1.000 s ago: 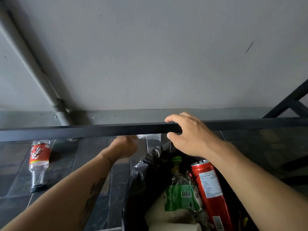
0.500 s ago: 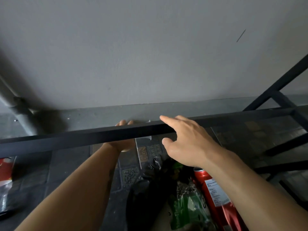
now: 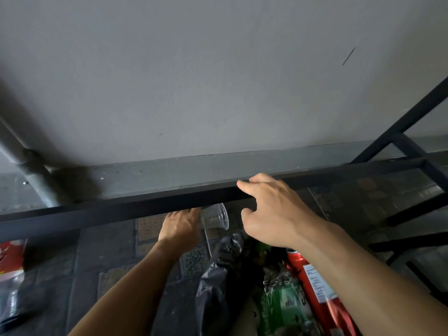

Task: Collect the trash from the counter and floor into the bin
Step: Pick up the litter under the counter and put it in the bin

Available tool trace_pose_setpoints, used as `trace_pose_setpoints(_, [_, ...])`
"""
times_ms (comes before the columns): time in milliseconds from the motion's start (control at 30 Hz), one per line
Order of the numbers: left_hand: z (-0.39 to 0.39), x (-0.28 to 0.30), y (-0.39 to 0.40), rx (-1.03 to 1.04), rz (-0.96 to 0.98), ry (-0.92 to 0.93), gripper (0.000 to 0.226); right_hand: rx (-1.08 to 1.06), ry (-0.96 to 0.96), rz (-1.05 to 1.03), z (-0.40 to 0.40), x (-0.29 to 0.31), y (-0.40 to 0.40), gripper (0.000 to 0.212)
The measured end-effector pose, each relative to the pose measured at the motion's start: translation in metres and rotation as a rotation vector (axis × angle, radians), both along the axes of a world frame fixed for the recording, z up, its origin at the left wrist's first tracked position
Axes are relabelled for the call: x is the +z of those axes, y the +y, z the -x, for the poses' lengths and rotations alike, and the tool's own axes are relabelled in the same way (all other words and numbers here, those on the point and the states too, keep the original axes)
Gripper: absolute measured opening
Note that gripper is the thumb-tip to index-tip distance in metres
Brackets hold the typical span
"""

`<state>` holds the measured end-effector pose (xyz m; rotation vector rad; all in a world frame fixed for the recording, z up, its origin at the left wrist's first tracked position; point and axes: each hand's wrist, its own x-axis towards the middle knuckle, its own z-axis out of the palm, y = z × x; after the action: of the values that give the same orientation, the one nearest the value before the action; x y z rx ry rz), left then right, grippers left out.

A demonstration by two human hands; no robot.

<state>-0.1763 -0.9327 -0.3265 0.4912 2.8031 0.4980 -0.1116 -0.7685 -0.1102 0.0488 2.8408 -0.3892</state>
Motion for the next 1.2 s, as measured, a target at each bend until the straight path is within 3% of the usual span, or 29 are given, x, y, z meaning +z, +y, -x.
trace_pose_setpoints(167, [-0.045, 0.036, -0.034, 0.205, -0.322, -0.148, 0.02, 0.011, -0.018, -0.05, 0.001, 0.003, -0.001, 0.062])
trace_pose_setpoints(300, [-0.087, 0.077, -0.07, 0.203, -0.592, -0.277, 0.02, 0.016, -0.025, -0.05, -0.001, 0.005, -0.001, 0.062])
trace_pose_setpoints(400, [-0.113, 0.11, -0.092, 0.196, -0.803, -0.388, 0.04, 0.004, -0.015, 0.018, -0.003, 0.004, 0.006, 0.063])
trace_pose_setpoints(533, [-0.133, 0.168, -0.097, 0.158, -0.968, -0.39, 0.042, -0.037, 0.012, 0.259, -0.009, 0.004, 0.022, 0.055])
trace_pose_setpoints(667, [-0.136, 0.228, -0.073, 0.015, -1.001, -0.332, 0.056, -0.166, 0.087, 0.578, -0.014, 0.011, 0.038, 0.042])
trace_pose_setpoints(733, [-0.135, 0.247, -0.054, -0.078, -0.921, -0.287, 0.054, -0.23, 0.085, 0.695, -0.013, 0.02, 0.05, 0.033])
trace_pose_setpoints(867, [-0.132, 0.254, -0.021, -0.282, -0.29, -0.012, 0.065, -0.314, -0.012, 0.878, -0.022, 0.044, 0.08, 0.021])
trace_pose_setpoints(933, [-0.137, 0.245, -0.006, -0.319, -0.119, 0.048, 0.076, -0.285, -0.082, 0.861, -0.036, 0.054, 0.093, 0.021])
trace_pose_setpoints(1100, [-0.156, 0.224, 0.016, -0.489, -0.007, 0.074, 0.077, -0.096, -0.183, 0.691, -0.077, 0.053, 0.101, 0.019])
trace_pose_setpoints(1200, [-0.158, 0.223, 0.011, -0.491, -0.113, 0.111, 0.067, -0.049, -0.102, 0.605, -0.083, 0.046, 0.097, 0.022])
